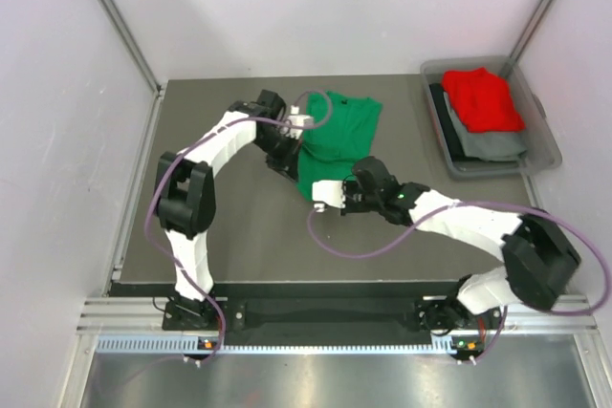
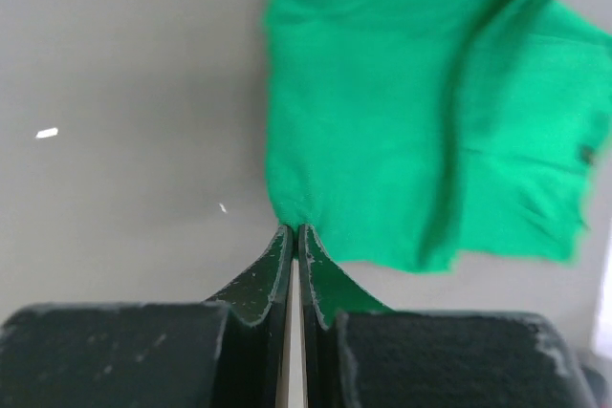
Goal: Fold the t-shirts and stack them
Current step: Fold the tshirt
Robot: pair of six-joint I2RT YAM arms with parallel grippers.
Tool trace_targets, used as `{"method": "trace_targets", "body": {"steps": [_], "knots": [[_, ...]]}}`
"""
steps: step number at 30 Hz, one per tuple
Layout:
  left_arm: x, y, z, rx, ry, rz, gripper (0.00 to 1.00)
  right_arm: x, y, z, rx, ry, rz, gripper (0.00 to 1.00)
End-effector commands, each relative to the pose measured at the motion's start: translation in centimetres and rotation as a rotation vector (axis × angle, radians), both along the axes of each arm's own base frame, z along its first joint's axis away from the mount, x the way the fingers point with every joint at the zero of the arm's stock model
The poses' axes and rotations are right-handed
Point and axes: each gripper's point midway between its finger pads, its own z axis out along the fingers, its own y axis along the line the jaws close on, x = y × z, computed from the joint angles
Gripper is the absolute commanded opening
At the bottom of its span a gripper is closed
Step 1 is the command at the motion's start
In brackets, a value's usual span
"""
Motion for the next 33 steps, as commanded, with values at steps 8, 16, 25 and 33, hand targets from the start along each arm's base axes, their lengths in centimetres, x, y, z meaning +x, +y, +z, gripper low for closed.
{"method": "trace_targets", "body": {"steps": [8, 16, 25, 33], "knots": [[-6.6, -4.2, 4.9, -0.088, -0.152, -0.155, 0.00, -4.4, -4.6, 4.0, 0.003, 0.019, -0.025, 0.00], [-9.1, -2.9, 5.3, -0.102, -0.180, -0.132, 0.00, -5.2, -7.8, 4.7, 0.003, 0.019, -0.086, 0.00], [-7.6, -3.9, 6.6, -0.129, -0.196, -0.124, 0.00, -2.7, -8.0, 6.1, 0.040, -0.057, -0.165, 0.00], [-2.1, -3.6, 8.5, -0.056, -0.285, -0.049, 0.00, 1.1, -8.5, 8.9, 0.059, -0.183, -0.274, 0.00]]}}
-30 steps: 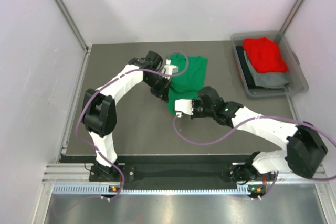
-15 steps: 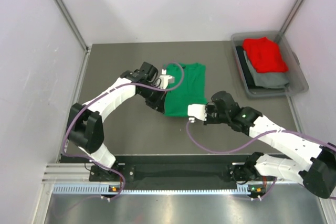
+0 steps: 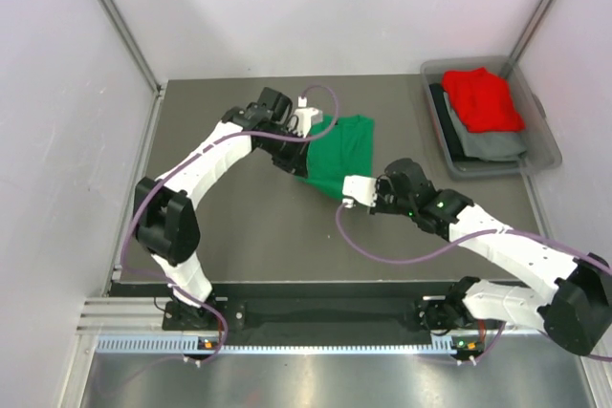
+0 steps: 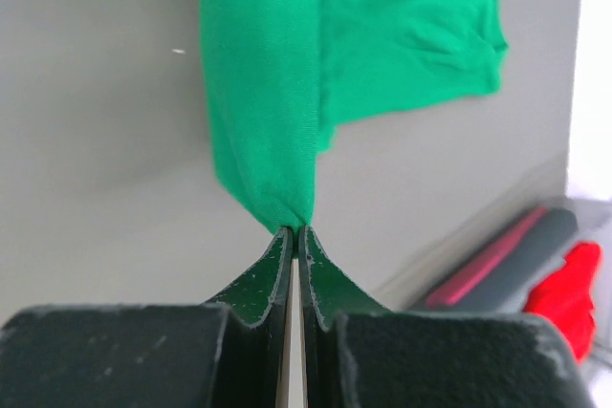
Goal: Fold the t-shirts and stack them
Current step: Fold the tshirt
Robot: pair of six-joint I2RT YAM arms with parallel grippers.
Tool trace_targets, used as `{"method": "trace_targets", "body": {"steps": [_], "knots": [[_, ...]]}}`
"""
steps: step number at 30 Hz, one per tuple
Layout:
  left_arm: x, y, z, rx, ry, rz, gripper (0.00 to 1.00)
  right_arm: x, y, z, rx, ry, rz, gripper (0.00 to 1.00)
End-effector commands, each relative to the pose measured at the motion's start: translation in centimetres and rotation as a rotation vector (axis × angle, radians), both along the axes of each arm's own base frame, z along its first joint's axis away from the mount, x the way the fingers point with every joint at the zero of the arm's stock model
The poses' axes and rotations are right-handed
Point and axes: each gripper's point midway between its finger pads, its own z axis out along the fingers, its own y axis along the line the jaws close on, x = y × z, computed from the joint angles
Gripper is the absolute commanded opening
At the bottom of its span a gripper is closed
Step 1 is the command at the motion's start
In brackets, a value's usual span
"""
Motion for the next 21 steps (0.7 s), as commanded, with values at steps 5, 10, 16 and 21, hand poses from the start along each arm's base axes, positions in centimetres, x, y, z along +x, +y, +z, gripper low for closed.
{"method": "trace_targets", "body": {"steps": [5, 10, 16, 21], "knots": [[5.8, 1.2, 3.0, 0.028, -0.125, 0.117, 0.00, 6.4, 0.6, 5.9, 0.093, -0.197, -0.134, 0.00], [9.5, 1.6, 2.7, -0.019, -0.117, 0.153, 0.00, 10.2, -0.2, 7.0, 0.113, -0.235, -0.194, 0.00], [13.4, 0.8, 0.8, -0.028, -0.068, 0.164, 0.00, 15.1, -0.4, 7.1, 0.144, -0.261, -0.261, 0.00], [17.6, 1.8, -0.3, -0.037, -0.101, 0.239, 0.00, 19.1, 0.3, 6.4, 0.144, -0.276, -0.290, 0.00]]}}
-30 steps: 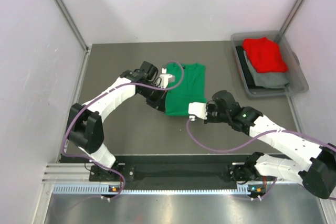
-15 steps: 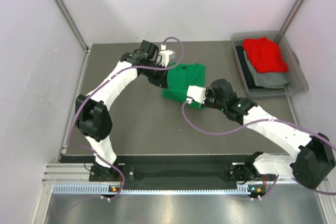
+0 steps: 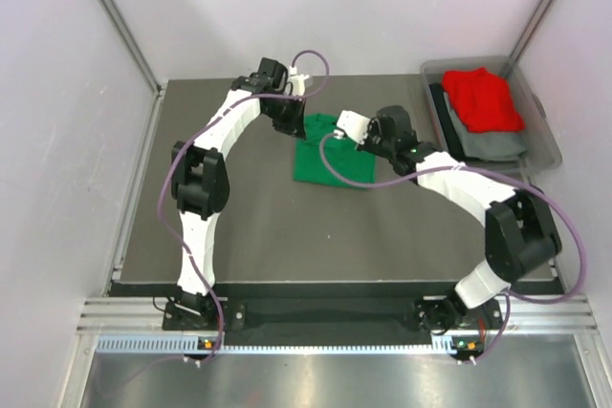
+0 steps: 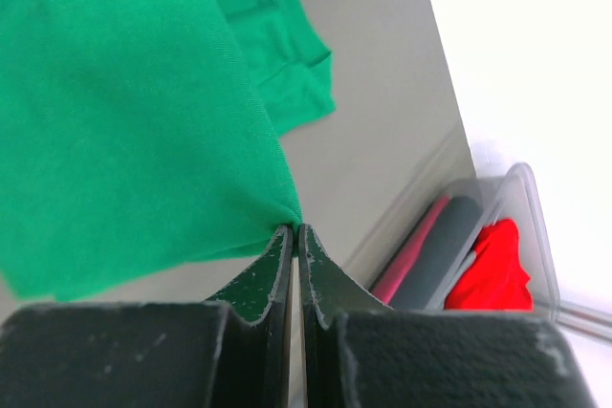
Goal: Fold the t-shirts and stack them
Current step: Fold the tshirt
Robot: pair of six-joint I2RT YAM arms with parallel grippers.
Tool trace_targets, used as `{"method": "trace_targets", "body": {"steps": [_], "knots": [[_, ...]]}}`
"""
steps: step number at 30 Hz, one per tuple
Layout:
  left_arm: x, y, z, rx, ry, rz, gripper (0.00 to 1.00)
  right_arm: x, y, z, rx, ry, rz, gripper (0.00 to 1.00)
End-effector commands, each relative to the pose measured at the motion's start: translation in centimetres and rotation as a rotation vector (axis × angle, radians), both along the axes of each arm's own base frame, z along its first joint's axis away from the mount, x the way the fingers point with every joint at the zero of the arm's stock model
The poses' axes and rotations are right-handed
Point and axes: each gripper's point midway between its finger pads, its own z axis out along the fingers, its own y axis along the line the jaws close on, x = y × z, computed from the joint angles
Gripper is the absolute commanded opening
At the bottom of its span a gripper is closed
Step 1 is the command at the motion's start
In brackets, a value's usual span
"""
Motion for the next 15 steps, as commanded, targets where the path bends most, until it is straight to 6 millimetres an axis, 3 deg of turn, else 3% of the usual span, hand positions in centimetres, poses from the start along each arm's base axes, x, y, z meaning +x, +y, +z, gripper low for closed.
{"method": "trace_targets", "body": {"steps": [1, 2, 3, 4, 5, 6, 9, 15], "knots": [[3.7, 1.1, 2.5, -0.040, -0.099, 0.069, 0.00, 4.2, 0.3, 3.5, 0.053, -0.119, -0.043, 0.00], [4.5, 1.3, 1.9, -0.042, -0.100, 0.079, 0.00, 4.9, 0.4, 2.4, 0.041, -0.100, -0.046, 0.00], [5.4, 1.6, 2.6, -0.052, -0.127, 0.091, 0.00, 5.5, 0.1, 2.1, 0.037, -0.095, -0.059, 0.00], [6.0, 1.7, 2.6, -0.054, -0.138, 0.097, 0.00, 6.6, 0.4, 3.3, 0.058, -0.132, -0.063, 0.00], [6.6, 1.8, 1.7, -0.046, -0.135, 0.099, 0.00, 7.2, 0.3, 2.2, 0.050, -0.111, -0.071, 0.00], [7.4, 1.8, 2.2, -0.049, -0.162, 0.101, 0.00, 8.0, 0.2, 2.7, 0.056, -0.124, -0.080, 0.00], [9.1, 1.7, 1.6, -0.047, -0.197, 0.100, 0.00, 9.4, -0.1, 1.8, 0.055, -0.122, -0.103, 0.00], [10.5, 0.9, -1.0, -0.044, -0.192, 0.091, 0.00, 11.6, -1.1, 0.5, 0.077, -0.120, -0.158, 0.00]]}}
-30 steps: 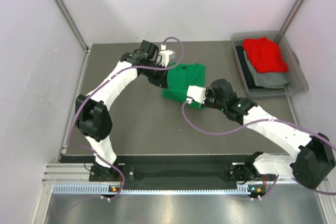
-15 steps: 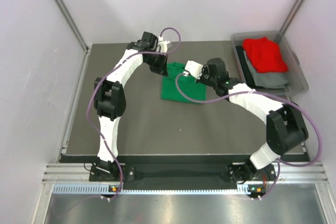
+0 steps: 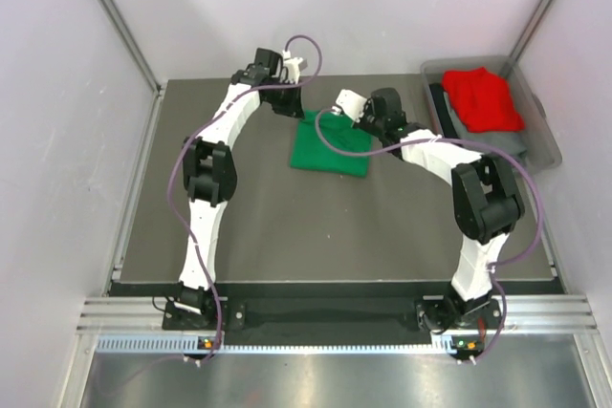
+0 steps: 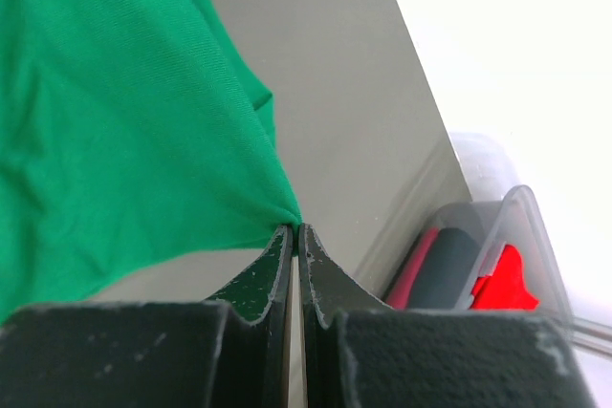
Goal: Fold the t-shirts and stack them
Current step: Fold the tshirt
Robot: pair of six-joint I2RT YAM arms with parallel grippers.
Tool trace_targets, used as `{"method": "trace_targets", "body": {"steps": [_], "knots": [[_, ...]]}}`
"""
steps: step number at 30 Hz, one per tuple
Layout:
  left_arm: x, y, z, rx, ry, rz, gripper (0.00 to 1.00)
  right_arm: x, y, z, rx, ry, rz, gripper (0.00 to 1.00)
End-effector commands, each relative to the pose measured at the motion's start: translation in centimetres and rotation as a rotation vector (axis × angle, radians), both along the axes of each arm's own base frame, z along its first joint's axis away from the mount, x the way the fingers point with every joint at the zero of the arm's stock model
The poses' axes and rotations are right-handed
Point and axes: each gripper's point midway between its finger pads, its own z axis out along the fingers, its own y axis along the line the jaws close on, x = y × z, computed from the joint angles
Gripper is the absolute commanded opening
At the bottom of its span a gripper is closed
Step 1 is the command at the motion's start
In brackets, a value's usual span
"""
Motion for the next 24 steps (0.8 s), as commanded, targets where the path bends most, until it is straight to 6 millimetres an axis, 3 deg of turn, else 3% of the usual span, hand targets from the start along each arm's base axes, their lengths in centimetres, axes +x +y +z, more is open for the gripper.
{"method": "trace_targets", "body": {"steps": [1, 5, 16, 17, 18, 19, 20, 22, 24], "knots": [[2.1, 0.1, -0.3, 0.007, -0.063, 0.009, 0.00, 2.8, -1.3, 2.7, 0.053, -0.088, -0.075, 0.00], [3.2, -0.1, -1.5, 0.019, -0.088, 0.006, 0.00, 3.8, -1.6, 1.7, 0.060, -0.084, -0.098, 0.00], [8.1, 0.3, 0.1, 0.066, -0.293, 0.094, 0.00, 7.0, -2.4, 0.4, 0.075, -0.088, -0.149, 0.00], [8.5, 0.2, 0.5, 0.072, -0.314, 0.102, 0.18, 7.2, -2.5, 0.2, 0.072, -0.084, -0.156, 0.00], [8.5, 0.1, 0.5, 0.076, -0.322, 0.099, 0.27, 7.6, -2.6, 0.5, 0.074, -0.094, -0.166, 0.02], [8.5, -0.1, 0.4, 0.087, -0.329, 0.091, 0.32, 7.9, -2.7, 0.5, 0.086, -0.108, -0.184, 0.09], [8.5, 0.0, 0.1, 0.094, -0.327, 0.091, 0.42, 8.1, -3.1, 0.6, 0.088, -0.120, -0.211, 0.24], [8.7, 0.3, 0.6, 0.099, -0.324, 0.134, 0.58, 8.1, -3.1, 1.8, 0.126, -0.158, -0.232, 0.32], [8.8, 1.2, 0.8, 0.124, -0.317, 0.187, 0.68, 7.6, -3.6, 2.2, 0.144, -0.169, -0.251, 0.37]]}}
